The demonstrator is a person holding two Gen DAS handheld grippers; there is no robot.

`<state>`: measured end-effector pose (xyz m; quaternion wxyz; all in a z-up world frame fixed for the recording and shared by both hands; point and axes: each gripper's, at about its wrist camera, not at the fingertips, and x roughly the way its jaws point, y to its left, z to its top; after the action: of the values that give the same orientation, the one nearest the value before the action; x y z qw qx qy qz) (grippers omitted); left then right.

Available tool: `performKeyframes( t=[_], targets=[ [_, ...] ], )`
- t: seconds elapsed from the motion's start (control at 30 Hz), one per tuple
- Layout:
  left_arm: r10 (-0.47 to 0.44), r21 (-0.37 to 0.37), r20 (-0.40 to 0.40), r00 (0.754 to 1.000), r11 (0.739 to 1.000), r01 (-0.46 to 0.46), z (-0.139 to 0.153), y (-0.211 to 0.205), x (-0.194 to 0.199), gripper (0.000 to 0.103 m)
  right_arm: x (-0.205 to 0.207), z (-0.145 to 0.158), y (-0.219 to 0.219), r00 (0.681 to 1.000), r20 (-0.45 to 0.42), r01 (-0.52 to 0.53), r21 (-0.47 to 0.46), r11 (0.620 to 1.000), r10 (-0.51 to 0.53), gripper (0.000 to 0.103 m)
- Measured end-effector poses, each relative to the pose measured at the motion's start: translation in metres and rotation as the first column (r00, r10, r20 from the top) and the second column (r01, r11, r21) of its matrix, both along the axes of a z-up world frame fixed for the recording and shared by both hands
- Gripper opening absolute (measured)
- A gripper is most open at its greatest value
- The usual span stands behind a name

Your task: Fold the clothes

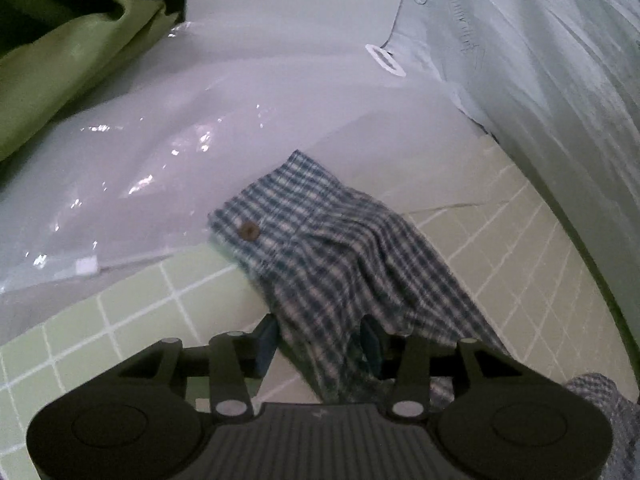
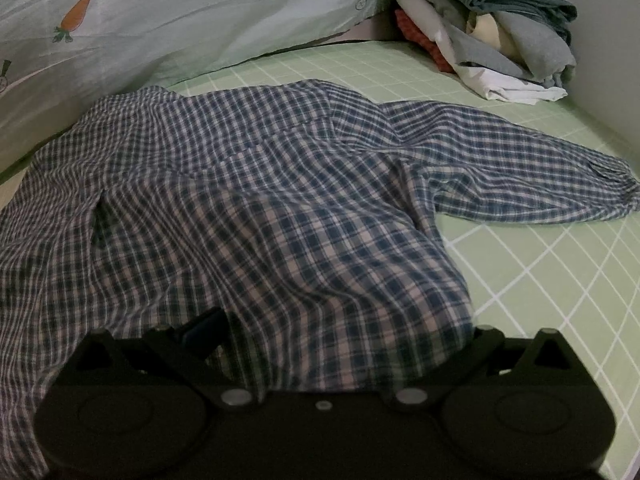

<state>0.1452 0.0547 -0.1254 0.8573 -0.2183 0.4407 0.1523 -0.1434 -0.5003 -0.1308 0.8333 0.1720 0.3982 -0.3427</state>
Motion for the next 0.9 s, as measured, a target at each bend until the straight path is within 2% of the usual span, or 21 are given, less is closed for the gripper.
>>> performKeyframes(
  t=[0.07, 0.1, 0.13, 0.23, 0.37, 0.47, 0.5, 0.57, 0.63, 0.77, 0.83, 0.9],
  targets=[
    [-0.015, 0.037, -0.003, 1.000, 0.999, 0.016, -0.001, -0.002, 0.006, 0.039, 0.000, 0.000, -0.001, 1.000, 0.002, 0.000, -0.002, 1.000, 0.000, 0.103],
    [-0.022, 0.059, -0.010, 1.000, 0.998, 0.022, -0.002, -0.003, 0.008, 0.012, 0.000, 0.000, -0.001, 1.000, 0.004, 0.001, -0.004, 1.000, -0.001, 0.103],
    [-0.030, 0.072, -0.016, 0.999, 0.997, 0.032, -0.003, -0.003, 0.009, 0.005, 0.000, 0.000, -0.001, 1.000, 0.005, 0.001, -0.006, 1.000, -0.001, 0.103],
    [-0.024, 0.090, 0.010, 1.000, 0.996, 0.023, 0.001, 0.003, 0.004, 0.004, -0.001, -0.001, -0.001, 1.000, 0.009, 0.007, -0.010, 1.000, -0.007, 0.103],
    [0.009, 0.161, 0.076, 0.997, 0.987, -0.021, 0.017, 0.023, -0.001, 0.004, -0.003, -0.001, -0.001, 1.000, 0.014, 0.010, -0.017, 1.000, -0.009, 0.103],
    [0.034, 0.138, 0.089, 0.995, 0.989, -0.046, 0.021, 0.039, -0.001, 0.006, -0.003, -0.002, -0.002, 1.000, 0.018, 0.008, -0.021, 1.000, -0.008, 0.103],
    [0.023, 0.136, 0.086, 0.996, 0.990, -0.034, 0.022, 0.039, -0.003, 0.012, -0.003, -0.002, -0.003, 1.000, 0.019, 0.007, -0.022, 1.000, -0.007, 0.103],
    [0.001, 0.132, 0.080, 0.997, 0.991, -0.011, 0.025, 0.038, -0.006, 0.016, -0.003, -0.002, -0.004, 1.000, 0.017, 0.002, -0.019, 1.000, -0.002, 0.103],
    [-0.025, 0.129, 0.083, 0.996, 0.992, 0.014, 0.028, 0.033, -0.013, 0.033, -0.002, -0.001, -0.007, 1.000, 0.010, -0.006, -0.012, 1.000, 0.006, 0.103],
    [-0.097, 0.092, 0.094, 0.991, 0.992, 0.089, 0.036, 0.009, -0.031, 0.046, -0.002, 0.002, -0.012, 0.998, -0.020, -0.055, 0.020, 0.998, 0.056, 0.103],
    [-0.167, 0.091, 0.096, 0.981, 0.983, 0.159, 0.040, -0.011, -0.036, 0.058, 0.000, 0.007, -0.012, 0.995, -0.020, -0.099, 0.013, 0.995, 0.099, 0.103],
    [-0.262, 0.114, 0.091, 0.961, 0.961, 0.251, 0.042, -0.035, -0.038, 0.065, 0.002, 0.015, -0.012, 0.991, 0.005, -0.133, -0.017, 0.991, 0.133, 0.103]
  ],
)
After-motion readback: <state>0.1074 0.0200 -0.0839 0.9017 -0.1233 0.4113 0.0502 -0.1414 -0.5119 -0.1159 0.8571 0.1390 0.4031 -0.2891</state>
